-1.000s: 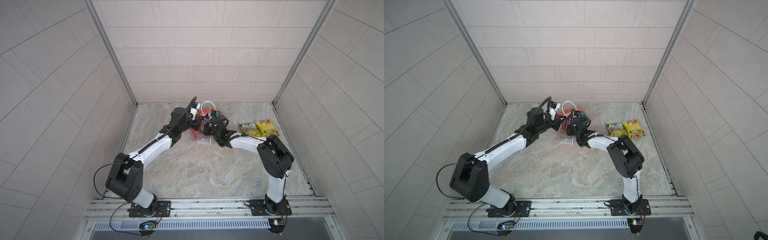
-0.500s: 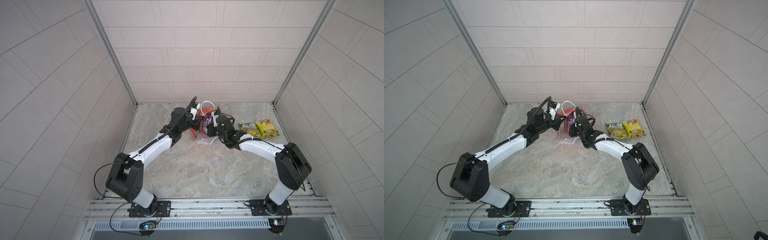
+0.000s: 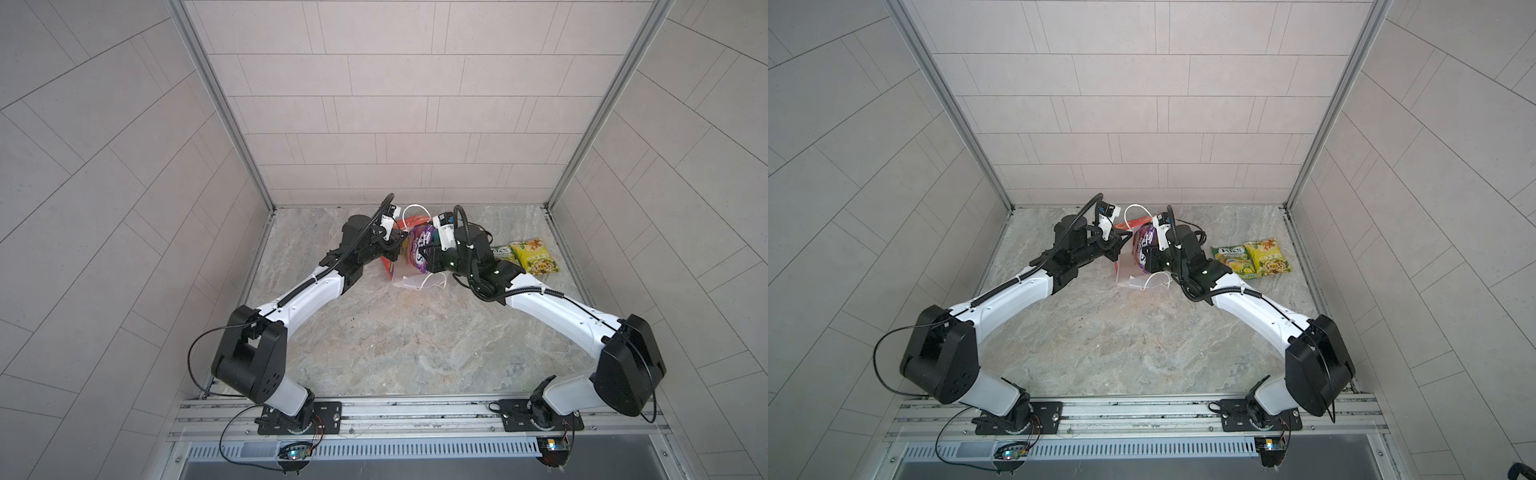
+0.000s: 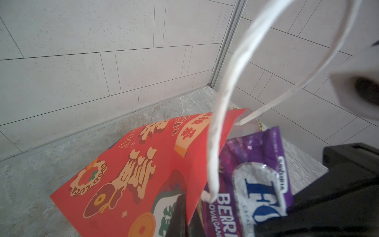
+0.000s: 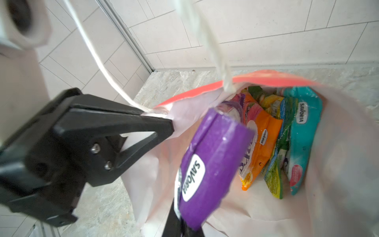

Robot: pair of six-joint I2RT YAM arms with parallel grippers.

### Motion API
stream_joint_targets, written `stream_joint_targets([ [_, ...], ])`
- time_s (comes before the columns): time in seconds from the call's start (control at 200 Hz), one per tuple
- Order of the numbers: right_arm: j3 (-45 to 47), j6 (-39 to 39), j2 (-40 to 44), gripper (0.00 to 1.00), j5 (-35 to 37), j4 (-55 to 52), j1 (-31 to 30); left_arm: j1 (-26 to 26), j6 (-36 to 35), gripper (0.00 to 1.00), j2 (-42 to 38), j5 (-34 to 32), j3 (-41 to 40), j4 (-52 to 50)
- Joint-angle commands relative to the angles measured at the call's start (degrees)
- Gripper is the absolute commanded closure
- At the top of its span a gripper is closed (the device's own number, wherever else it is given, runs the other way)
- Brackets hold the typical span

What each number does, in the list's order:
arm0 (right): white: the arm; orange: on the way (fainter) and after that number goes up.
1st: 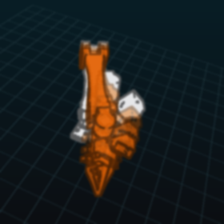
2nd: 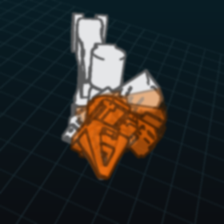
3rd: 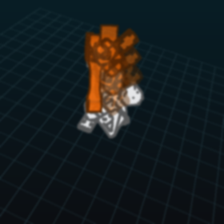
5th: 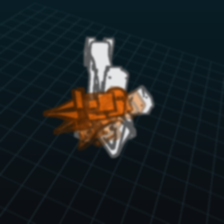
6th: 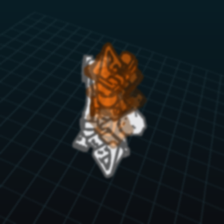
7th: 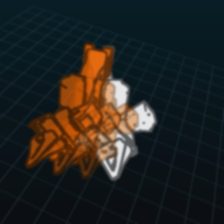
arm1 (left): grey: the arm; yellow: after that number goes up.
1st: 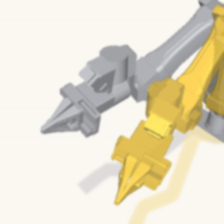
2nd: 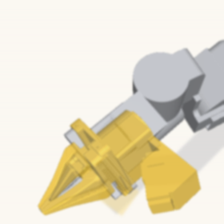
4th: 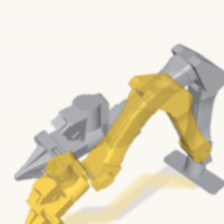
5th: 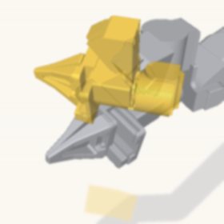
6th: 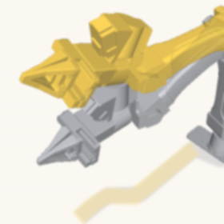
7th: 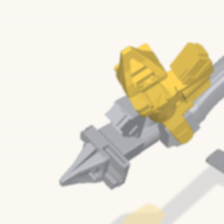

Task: Take the snacks out of the paper bag
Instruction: Pick up the snack from the paper bag, then place the snack at the top-center of the table.

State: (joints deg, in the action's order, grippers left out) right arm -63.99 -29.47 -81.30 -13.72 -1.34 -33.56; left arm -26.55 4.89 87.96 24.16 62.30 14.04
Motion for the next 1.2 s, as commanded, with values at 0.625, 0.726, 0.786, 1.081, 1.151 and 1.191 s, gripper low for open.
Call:
stream_joint_targets([
  [0.625,9.59,3.01,35.79,1.00,-7.03,1.10,8.20,-0.01,-3.77,1.00,-1.64,-4.47,-1.76,0.49],
  [0.726,10.07,1.25,38.11,1.00,-4.84,-0.19,11.69,0.11,-4.37,1.00,-2.11,-4.91,-1.70,-0.15],
  [0.786,11.73,-1.32,39.34,1.00,-4.33,1.23,14.78,0.18,-4.88,1.00,-2.55,-5.60,-1.90,-0.57],
  [1.081,15.82,-14.64,28.71,1.00,-7.43,7.34,28.88,0.40,-6.20,1.00,-5.02,-9.04,-4.66,-1.31],
  [1.151,17.36,-15.05,25.29,1.00,-6.48,10.48,28.90,0.44,-6.55,1.00,-5.27,-9.62,-4.89,-2.01],
  [1.191,18.46,-16.17,23.25,1.00,-5.84,12.75,28.84,0.42,-6.77,1.00,-5.37,-10.13,-5.03,-2.17],
])
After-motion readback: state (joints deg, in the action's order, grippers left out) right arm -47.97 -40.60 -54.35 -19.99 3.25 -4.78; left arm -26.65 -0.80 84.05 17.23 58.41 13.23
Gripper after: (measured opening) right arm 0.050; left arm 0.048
